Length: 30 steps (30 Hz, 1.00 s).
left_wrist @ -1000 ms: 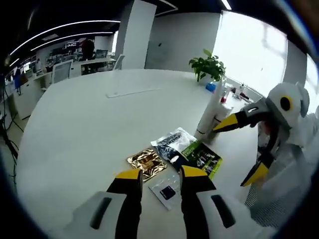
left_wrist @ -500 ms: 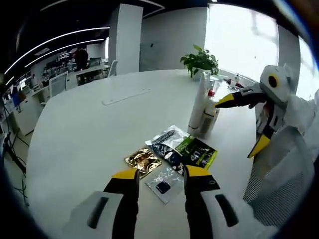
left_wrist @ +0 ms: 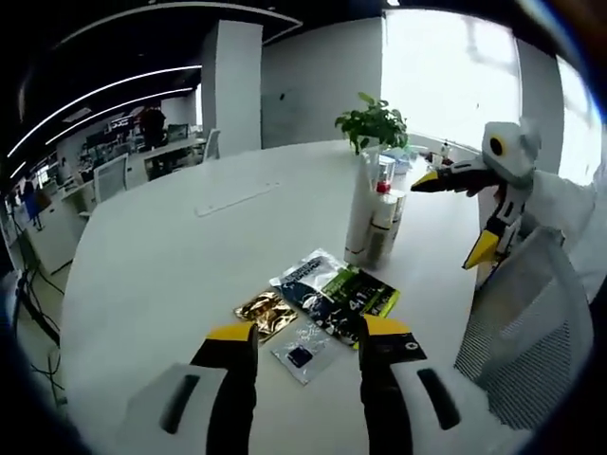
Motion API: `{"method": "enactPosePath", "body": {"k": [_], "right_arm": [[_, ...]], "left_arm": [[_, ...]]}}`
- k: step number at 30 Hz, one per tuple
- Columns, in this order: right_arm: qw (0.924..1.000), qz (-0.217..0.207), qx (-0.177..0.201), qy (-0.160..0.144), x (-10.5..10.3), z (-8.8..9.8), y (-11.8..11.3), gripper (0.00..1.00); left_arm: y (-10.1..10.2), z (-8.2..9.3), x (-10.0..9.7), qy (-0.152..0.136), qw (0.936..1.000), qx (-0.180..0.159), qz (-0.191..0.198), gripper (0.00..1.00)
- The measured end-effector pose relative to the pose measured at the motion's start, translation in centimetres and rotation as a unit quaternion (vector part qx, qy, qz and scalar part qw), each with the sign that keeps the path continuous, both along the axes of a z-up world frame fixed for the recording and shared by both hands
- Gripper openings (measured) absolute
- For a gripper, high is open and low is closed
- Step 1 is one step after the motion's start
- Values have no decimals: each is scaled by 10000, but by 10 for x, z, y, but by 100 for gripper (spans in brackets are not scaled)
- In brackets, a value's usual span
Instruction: Arrange the skincare products in the storage area until every visible bottle or jar stands upright without overlapping.
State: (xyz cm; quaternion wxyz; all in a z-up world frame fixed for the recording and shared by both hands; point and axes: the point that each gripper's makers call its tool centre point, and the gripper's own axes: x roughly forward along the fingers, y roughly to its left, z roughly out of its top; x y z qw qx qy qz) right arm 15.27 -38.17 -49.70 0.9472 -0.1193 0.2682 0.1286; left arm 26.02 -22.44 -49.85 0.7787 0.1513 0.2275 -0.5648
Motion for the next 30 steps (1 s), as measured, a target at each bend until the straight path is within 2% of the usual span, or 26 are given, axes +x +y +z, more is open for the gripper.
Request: {"method": "enactPosePath", "body": {"k": [4,7,9,14,20,24,27,30], "right_arm": [[9999,-99,-99,57,-9,5,-10,99],[9998,-176,-94,70,-16,9,-16,99],[9996,-241,-108,59,-20,11,-20,99],[9992,-368,-110,49,-29,16,-24,99],[9987,-514,-18,56,-38,19,-25,99],[9982,-604,-10,54,-42,19,-24,99],[9980,-624,-49,94,-46,18,-23,99],[9977,-670,-58,71,-49,21,-24,100]], "left_arm": [[6,8,0,-232,9997,81,6,45],[9,18,-4,-223,9997,-43,44,49],[12,22,-6,-320,9995,-24,75,53],[22,22,-10,-555,9981,242,54,62],[26,21,-20,-482,9985,271,25,73],[32,18,-17,-612,9972,428,86,84],[32,20,-20,-564,9975,406,96,82],[33,20,-22,-592,9974,391,76,85]]}}
